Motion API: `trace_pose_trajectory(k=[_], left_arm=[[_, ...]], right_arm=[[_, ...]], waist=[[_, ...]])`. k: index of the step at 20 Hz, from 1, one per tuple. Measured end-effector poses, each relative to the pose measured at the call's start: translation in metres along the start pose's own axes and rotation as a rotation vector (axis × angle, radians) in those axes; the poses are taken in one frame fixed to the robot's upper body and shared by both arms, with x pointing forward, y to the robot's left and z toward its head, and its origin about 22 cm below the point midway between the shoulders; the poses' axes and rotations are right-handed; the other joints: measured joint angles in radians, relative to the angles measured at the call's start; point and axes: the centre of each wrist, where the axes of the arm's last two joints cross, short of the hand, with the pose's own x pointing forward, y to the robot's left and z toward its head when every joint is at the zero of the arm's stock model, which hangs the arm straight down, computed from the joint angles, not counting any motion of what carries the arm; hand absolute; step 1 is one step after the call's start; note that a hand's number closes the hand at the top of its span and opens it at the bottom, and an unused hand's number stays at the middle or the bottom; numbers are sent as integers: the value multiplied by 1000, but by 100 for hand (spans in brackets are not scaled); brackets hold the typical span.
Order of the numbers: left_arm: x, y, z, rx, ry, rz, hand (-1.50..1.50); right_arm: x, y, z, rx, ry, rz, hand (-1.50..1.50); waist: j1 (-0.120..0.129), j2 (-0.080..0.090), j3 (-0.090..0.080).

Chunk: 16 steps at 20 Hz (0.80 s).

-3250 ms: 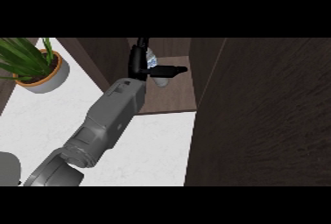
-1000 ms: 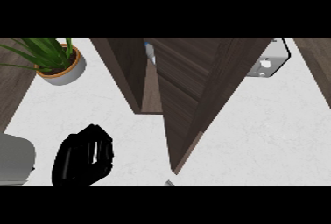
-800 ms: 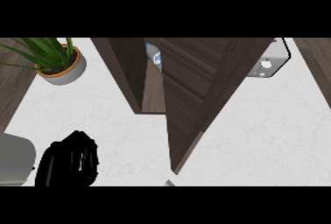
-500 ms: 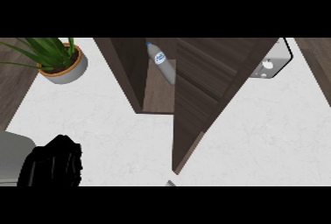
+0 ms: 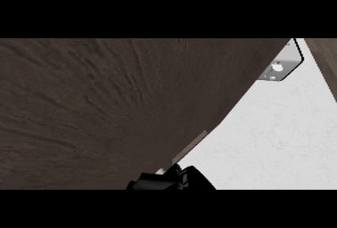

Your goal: Pick up the bottled water, place it into the cabinet and close the cabinet

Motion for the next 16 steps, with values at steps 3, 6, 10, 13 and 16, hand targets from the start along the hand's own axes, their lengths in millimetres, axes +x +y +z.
trace_pose_trajectory(k=[3,6,10,13,16], left_arm=[[2,4,2,-3,0,-6,150],[6,11,1,-6,-6,-9,150],[14,21,3,3,-13,-10,150],[16,24,10,1,-11,-13,150],[22,31,18,-3,-8,-14,150]], right_arm=[[-6,-4,-39,-53,22,-40,150],[-13,-13,-74,-54,54,-85,150],[-33,-36,-107,-40,105,-150,150],[-54,-51,-128,-30,137,-168,150],[-72,-72,-145,-31,142,-173,150]], waist=[[0,3,1],[-4,5,2],[-10,4,3],[-15,3,3],[-15,0,3]])
